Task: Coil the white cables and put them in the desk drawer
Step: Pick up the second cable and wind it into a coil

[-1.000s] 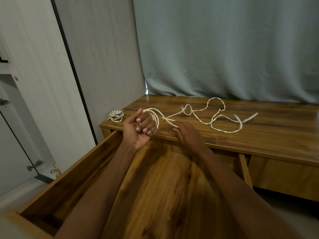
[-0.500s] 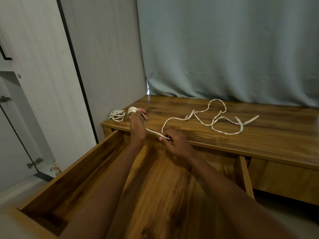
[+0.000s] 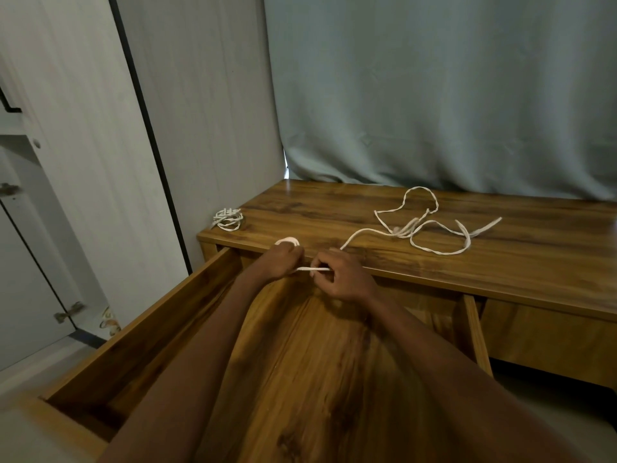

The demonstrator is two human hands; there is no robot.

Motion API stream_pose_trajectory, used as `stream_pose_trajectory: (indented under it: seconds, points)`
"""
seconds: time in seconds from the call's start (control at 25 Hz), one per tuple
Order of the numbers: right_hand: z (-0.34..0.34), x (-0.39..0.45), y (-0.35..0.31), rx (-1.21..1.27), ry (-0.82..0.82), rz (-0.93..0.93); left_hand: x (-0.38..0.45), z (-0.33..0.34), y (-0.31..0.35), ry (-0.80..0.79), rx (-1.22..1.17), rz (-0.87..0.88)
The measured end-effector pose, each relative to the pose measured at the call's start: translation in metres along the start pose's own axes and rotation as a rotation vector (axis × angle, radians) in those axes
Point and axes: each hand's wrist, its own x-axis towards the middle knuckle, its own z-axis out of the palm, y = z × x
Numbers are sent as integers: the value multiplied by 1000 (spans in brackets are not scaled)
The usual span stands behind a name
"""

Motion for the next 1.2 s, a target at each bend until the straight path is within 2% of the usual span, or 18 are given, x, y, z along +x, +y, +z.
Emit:
stream_pose_trajectory:
  seconds: [0.12, 0.28, 0.48, 0.56, 0.6, 0.68, 0.76, 0.92, 1.08, 1.16, 1.2]
  points:
    - [-7, -1, 4, -82, -72, -22, -6, 1, -7, -299, -58, -84]
    - [-9, -1, 15, -152, -66, -34, -21, -4, -16, -411, -423, -101]
    - [-1, 0, 24, -302, 66, -77, -45, -19, -10, -715, -1014, 58]
    - [7, -1, 26, -279, 23, -32, -51, -22, 1, -829, -1289, 178]
    - [11, -2, 27, -236, -10, -1, -52, -22, 7, -825, -1422, 251]
    - [13, -4, 26, -136, -45, 47, -49, -24, 17, -671, -1623, 361]
    - [11, -5, 23, -97, -41, 72, -44, -28, 21, -423, -1745, 423]
    - [8, -7, 13, -200, -25, 28, -35, -33, 12, 111, -1919, 369]
    - [11, -6, 1, -304, -68, -136, -27, -26, -3, 554, -1880, 237]
    - [11, -4, -5, -342, -75, -214, -20, -25, -17, 705, -1739, 93]
    - [9, -3, -7, -346, -65, -233, -17, -26, -24, 740, -1596, -15]
